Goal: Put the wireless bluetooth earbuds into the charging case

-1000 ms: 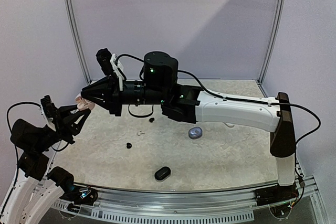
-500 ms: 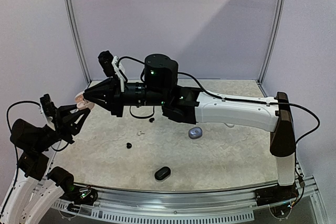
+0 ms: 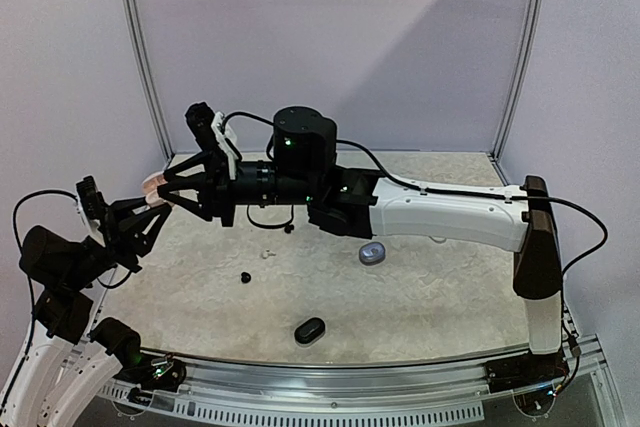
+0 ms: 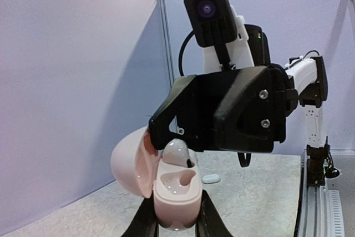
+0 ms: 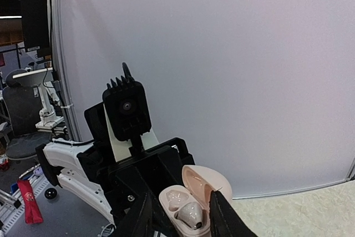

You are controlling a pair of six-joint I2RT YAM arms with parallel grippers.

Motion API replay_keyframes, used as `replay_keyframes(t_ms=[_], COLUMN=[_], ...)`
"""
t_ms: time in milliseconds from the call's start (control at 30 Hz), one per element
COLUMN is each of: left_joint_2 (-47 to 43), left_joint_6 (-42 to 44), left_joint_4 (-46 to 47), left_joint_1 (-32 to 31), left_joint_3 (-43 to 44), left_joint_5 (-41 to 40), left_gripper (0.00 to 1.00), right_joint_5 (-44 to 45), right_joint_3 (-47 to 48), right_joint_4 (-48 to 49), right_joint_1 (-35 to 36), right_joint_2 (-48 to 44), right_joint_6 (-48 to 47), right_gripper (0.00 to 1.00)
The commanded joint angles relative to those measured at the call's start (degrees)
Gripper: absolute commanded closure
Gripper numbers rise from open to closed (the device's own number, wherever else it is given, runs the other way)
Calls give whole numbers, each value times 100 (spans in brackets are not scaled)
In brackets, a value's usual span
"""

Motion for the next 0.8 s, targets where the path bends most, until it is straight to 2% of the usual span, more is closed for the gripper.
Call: replay_keyframes(t_ms=[0, 100, 167, 233, 467, 533, 600, 700, 767], left_joint_2=[-13, -34, -26, -20, -39, -47, -65, -86, -99], left_joint_6=[-277, -604, -796, -903, -757, -640, -557, -496, -483], left_joint_4=[-25, -244, -508, -766, -1226, -1227, -1227, -1227, -1227], left_joint_1=[-22, -23, -19, -17, 3, 9, 13, 18, 12], left_joint_3=[50, -62, -111, -139, -244, -264, -298, -352, -380], left_joint_5=[-235, -717, -1211, -1665, -2612, -2708, -2746, -2736, -2704], left_gripper=[100, 100, 100, 100, 100, 100, 100, 100, 100], right_joint_5=[250, 566, 886, 1333, 2868, 2824, 2230, 1509, 1397], right_joint_3=[-18, 127, 431, 735, 943, 977, 1247, 2057, 2641], right_joint_4=[-348, -660, -1153, -1648, -3335, -3643, -4022, -4841, -5396], right_joint_1=[-121, -283, -395, -524, -1101, -1206, -1296, -1397, -1420], right_joint_2=[-13, -323, -468, -552, -297, -43, 362, 1229, 1783], right_joint_6=[-98, -144, -157, -73, 781, 777, 504, -48, -395], right_gripper=[63, 62, 55, 53, 53, 52, 50, 49, 48])
